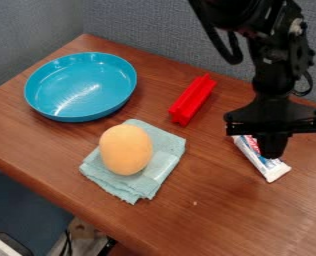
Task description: Put the toothpaste on the blue plate
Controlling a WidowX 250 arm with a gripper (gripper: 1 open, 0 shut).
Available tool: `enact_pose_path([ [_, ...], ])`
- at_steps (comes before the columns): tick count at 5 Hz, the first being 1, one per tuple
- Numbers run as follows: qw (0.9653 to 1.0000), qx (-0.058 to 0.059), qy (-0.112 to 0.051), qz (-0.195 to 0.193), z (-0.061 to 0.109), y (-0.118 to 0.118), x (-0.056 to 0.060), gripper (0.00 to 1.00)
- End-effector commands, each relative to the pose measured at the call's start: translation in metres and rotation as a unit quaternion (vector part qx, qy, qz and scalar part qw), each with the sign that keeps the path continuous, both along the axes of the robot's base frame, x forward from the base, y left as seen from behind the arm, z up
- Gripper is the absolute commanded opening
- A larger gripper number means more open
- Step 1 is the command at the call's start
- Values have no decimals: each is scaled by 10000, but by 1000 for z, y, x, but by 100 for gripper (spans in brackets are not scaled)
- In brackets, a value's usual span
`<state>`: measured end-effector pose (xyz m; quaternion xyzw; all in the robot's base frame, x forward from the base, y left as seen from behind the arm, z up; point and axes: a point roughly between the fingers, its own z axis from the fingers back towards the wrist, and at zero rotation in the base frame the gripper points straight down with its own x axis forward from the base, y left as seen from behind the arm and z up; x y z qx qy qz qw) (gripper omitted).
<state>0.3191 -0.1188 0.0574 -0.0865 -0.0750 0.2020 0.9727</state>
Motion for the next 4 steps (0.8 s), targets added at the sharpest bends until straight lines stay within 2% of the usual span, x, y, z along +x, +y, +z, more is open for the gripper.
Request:
enact_pose_path([
  [1, 9992, -79, -389, 19, 30, -1, 10, 0],
  [4, 9992, 27, -343, -187, 27, -8, 18, 0],
])
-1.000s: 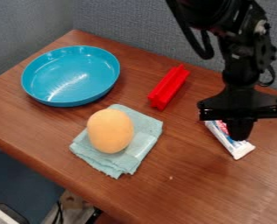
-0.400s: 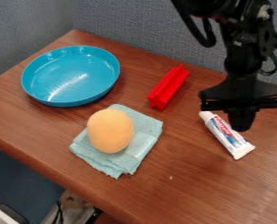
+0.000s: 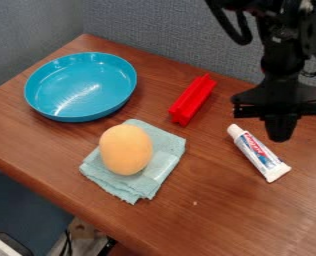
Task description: Put the toothpaste on the blue plate
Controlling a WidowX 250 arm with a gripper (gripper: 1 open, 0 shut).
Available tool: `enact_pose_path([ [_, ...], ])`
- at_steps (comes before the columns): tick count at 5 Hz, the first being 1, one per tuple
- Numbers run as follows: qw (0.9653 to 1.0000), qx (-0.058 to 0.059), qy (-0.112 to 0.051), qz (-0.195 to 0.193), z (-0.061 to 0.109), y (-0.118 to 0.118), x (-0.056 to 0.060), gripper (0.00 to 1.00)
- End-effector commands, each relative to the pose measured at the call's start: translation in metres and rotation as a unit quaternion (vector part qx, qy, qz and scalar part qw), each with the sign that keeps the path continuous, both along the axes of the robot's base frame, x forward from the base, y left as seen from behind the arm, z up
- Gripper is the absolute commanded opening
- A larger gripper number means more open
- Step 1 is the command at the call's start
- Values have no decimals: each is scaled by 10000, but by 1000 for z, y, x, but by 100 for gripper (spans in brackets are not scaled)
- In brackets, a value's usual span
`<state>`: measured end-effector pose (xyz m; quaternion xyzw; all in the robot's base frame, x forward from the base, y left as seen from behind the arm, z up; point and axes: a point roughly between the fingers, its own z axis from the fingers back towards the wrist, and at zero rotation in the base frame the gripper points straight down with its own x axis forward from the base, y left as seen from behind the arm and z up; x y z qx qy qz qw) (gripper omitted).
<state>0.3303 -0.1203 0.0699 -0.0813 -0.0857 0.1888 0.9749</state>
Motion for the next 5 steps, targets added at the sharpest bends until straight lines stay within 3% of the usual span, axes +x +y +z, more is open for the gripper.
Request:
enact_pose_path([
  [1, 9998, 21, -155, -156, 7, -10, 4, 0],
  [5, 9995, 5, -98, -293, -3, -14, 8, 0],
])
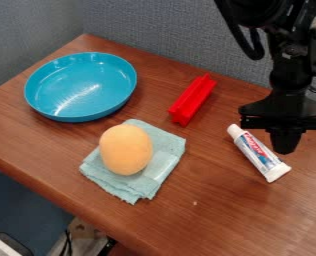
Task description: Put the toothpaste on the blue plate
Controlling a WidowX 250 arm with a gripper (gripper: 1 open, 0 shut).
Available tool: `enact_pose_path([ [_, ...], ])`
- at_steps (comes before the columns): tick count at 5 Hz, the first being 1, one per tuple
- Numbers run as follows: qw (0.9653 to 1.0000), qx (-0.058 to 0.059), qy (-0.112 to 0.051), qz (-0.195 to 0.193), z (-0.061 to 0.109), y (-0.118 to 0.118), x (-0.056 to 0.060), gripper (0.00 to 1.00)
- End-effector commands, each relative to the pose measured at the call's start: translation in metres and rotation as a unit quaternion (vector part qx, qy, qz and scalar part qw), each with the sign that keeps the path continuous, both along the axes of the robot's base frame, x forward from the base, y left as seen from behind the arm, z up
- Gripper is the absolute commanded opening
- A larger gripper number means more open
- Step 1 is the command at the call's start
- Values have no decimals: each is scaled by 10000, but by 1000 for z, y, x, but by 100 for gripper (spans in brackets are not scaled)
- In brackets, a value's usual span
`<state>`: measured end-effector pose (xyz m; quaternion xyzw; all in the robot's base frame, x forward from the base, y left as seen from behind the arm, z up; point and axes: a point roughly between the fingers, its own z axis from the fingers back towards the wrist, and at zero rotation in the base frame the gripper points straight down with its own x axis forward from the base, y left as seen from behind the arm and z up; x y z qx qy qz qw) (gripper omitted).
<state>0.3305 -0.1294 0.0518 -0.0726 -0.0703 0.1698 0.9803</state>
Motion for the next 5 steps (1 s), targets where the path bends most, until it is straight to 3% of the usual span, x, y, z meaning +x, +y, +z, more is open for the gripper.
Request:
enact_pose_path([
  [1, 9995, -83, -291, -93, 21, -1, 9, 0],
  [5, 9992, -93, -383, -113, 36, 9, 14, 0],
])
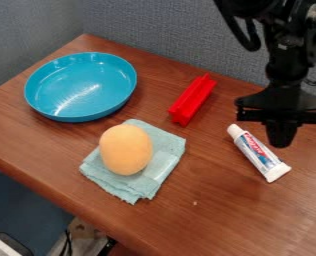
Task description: Put the toothpaste on the blue plate
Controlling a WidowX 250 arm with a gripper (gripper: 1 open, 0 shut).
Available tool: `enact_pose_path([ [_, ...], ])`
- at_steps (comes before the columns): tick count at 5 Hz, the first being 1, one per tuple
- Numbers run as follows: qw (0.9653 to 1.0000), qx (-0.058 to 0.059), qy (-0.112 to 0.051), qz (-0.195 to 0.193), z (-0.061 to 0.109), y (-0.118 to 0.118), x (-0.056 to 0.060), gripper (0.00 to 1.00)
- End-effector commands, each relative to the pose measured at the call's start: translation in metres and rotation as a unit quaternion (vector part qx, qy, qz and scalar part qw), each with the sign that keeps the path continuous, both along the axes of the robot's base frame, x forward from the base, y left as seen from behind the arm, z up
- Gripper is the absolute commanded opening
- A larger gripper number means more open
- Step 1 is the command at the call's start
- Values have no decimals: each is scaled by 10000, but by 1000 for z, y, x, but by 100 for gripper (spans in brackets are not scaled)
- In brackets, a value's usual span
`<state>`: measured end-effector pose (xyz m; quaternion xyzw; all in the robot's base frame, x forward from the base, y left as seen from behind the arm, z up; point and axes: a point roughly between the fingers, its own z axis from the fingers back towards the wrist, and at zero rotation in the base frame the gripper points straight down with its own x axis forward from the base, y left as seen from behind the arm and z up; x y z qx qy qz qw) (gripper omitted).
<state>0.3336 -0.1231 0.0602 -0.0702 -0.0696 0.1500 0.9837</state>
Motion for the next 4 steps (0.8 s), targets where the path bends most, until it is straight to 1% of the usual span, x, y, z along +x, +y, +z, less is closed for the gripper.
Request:
enact_pose_path([
  [1, 9993, -118, -357, 76, 24, 1, 10, 0],
  [4, 9990, 79, -265, 365, 27, 25, 2, 0],
])
